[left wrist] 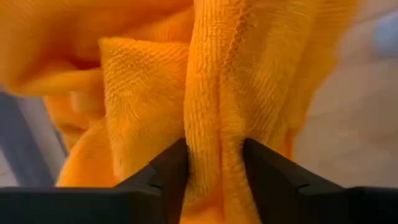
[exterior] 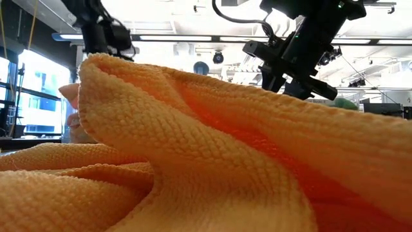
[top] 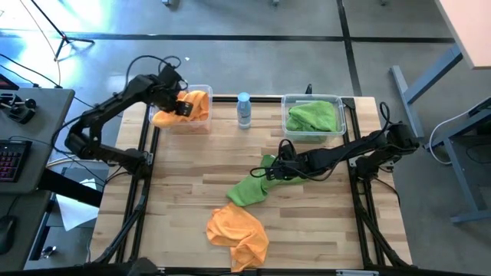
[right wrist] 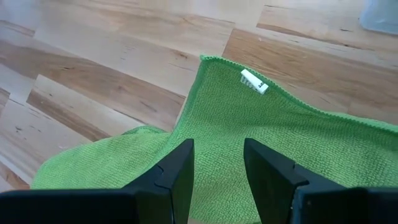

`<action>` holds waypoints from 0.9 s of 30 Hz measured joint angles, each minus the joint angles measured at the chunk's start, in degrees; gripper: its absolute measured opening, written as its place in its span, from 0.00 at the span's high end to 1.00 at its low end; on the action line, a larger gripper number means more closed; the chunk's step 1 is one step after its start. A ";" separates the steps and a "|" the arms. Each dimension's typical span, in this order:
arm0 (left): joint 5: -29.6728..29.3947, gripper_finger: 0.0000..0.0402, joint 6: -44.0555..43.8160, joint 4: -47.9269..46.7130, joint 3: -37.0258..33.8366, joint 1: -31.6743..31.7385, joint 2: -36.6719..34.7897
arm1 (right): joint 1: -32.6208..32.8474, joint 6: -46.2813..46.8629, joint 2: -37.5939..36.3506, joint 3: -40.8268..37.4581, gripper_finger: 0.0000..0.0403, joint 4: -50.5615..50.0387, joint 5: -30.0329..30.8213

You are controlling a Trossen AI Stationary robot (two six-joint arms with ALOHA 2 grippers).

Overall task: Sort microfiber towel by color & place in baskets
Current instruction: Put the orange towel into the left transparent bin

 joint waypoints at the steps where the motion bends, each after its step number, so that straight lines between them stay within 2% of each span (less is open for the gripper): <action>1: -0.01 0.67 -0.01 1.11 -1.14 0.02 0.66 | 0.00 0.00 0.00 0.00 0.67 0.00 0.00; 8: -0.14 0.85 -2.09 11.99 -6.28 0.02 6.02 | 0.00 0.02 0.00 0.00 0.67 0.01 0.01; 14: -0.13 0.95 -2.11 14.27 -6.29 0.02 10.81 | 0.00 0.22 0.00 0.00 0.67 0.02 0.00; 19: -0.07 0.98 -2.11 14.43 -6.21 0.02 13.81 | 0.00 0.67 0.00 0.00 0.67 0.06 0.00; 27: -0.12 0.98 -1.61 14.25 -6.27 0.02 13.40 | 0.00 1.75 0.00 0.00 0.67 0.07 0.02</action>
